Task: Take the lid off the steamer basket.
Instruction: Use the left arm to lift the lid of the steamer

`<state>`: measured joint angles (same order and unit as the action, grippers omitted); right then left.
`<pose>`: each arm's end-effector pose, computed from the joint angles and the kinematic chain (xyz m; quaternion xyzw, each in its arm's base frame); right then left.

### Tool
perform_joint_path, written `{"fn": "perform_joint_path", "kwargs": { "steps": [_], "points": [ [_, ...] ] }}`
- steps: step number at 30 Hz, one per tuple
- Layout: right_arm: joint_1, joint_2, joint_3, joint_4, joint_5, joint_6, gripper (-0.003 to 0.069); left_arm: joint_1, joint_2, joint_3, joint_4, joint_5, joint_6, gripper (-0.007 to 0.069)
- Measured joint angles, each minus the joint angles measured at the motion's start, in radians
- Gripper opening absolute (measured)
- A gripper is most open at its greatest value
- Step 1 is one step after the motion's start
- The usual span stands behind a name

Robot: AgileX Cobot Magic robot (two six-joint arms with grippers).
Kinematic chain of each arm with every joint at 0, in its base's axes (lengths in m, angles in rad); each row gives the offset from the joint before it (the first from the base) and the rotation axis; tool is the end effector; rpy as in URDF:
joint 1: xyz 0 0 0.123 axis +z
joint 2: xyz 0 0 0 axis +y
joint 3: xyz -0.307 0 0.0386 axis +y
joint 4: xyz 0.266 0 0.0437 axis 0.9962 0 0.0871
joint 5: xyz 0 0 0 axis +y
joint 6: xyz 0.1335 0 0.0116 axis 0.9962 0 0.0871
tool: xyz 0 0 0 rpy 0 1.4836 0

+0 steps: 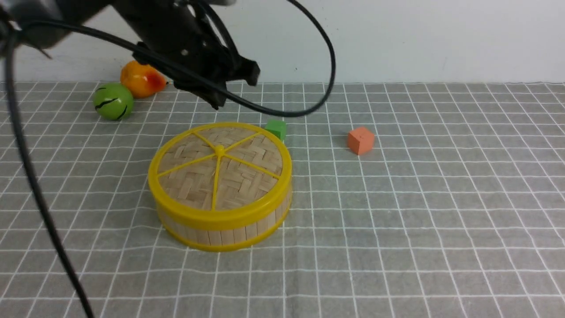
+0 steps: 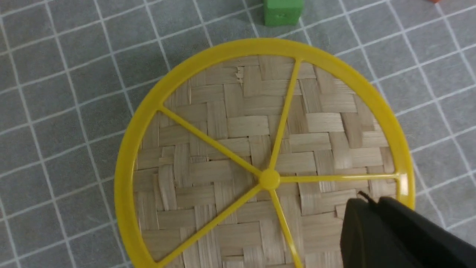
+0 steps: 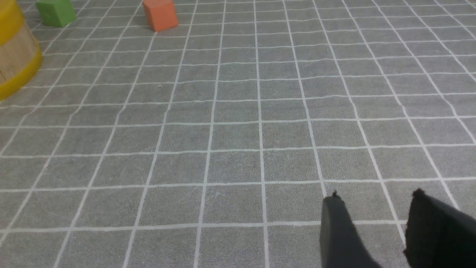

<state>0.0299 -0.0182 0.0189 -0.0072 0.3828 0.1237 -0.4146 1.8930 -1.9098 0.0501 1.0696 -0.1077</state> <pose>0.0865 0.0022 0.1603 0.0358 0.8029 0.0426 0.5935 0.4373 -0.1860 0.3400 0.1507 0.9423 -0.0532 0.2941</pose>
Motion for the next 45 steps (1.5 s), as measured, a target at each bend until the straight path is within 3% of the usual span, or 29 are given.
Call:
{"fn": "perform_joint_path", "kwargs": {
  "steps": [4, 6, 11, 17, 22, 33, 38, 45],
  "points": [
    [0.000, 0.000, 0.000, 0.000, 0.000, 0.000, 0.0241, -0.011, 0.054, -0.006, 0.030, 0.008, -0.013, 0.0204],
    [0.000, 0.000, 0.000, 0.000, 0.000, 0.000, 0.0241, -0.011, 0.093, -0.007, 0.043, 0.010, -0.042, 0.0324],
    [0.000, 0.000, 0.000, 0.000, 0.000, 0.000, 0.0241, -0.011, 0.145, -0.009, 0.078, 0.008, -0.066, 0.0421],
    [0.000, 0.000, 0.000, 0.001, 0.000, 0.000, 0.0241, -0.011, 0.191, -0.012, 0.137, -0.004, -0.098, 0.0403],
    [0.000, 0.000, 0.000, 0.001, 0.000, 0.000, 0.0241, -0.011, 0.214, -0.014, 0.180, -0.038, -0.179, 0.0332],
    [0.000, 0.000, 0.000, 0.000, 0.000, 0.000, 0.0241, -0.010, 0.231, -0.024, 0.153, -0.036, -0.223, 0.0192],
    [0.000, 0.000, 0.000, 0.000, 0.000, 0.000, 0.0241, -0.010, 0.233, -0.035, 0.152, -0.021, -0.228, 0.0190],
    [0.000, 0.000, 0.000, 0.000, 0.000, 0.000, 0.0241, -0.010, 0.247, -0.121, 0.126, 0.068, -0.227, 0.0286]
  ]
}}
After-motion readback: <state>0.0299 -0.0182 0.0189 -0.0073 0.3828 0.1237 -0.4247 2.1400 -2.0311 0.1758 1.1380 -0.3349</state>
